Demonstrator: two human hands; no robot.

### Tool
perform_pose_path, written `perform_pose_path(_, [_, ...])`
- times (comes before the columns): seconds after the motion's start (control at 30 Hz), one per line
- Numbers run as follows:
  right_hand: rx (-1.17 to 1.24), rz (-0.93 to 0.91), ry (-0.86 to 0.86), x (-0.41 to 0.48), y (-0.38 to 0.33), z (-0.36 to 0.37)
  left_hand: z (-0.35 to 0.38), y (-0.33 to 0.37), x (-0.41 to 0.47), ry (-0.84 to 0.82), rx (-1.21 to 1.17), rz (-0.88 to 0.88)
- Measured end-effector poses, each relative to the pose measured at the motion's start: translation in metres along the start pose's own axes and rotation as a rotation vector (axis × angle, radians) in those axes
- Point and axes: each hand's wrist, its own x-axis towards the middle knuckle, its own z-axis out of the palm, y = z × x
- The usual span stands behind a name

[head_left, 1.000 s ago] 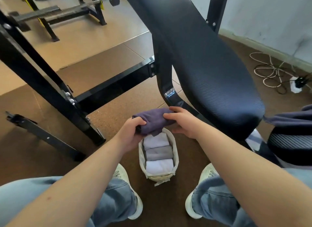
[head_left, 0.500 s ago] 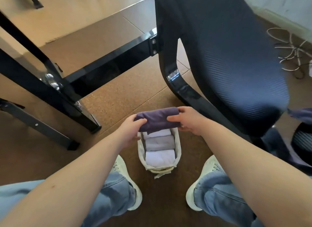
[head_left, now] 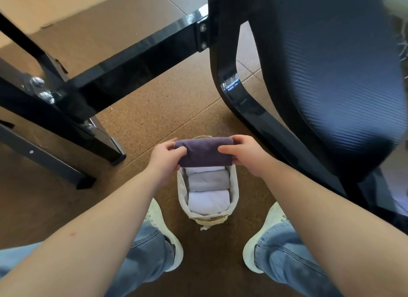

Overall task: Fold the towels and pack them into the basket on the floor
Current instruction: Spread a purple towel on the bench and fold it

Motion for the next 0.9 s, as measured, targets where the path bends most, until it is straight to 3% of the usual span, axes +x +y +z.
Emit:
perform_pose_path(0.23, [0.068,-0.044,0.029,0.011,0.022,0.0,0.006,-0.012,0.012,-0.04,-0.273,-0.062])
perform_pose_path(0.63, [0.226,0.151,-0.052,0.031,0.039,-0.001,0.018,-0.032,0.03,-0.143,-0.157,-0.251])
perform_pose_path(0.9, [0.404,0.206,-0.051,0.042,0.054,0.011,0.017,-0.051,0.04,-0.18,-0.311,-0.291])
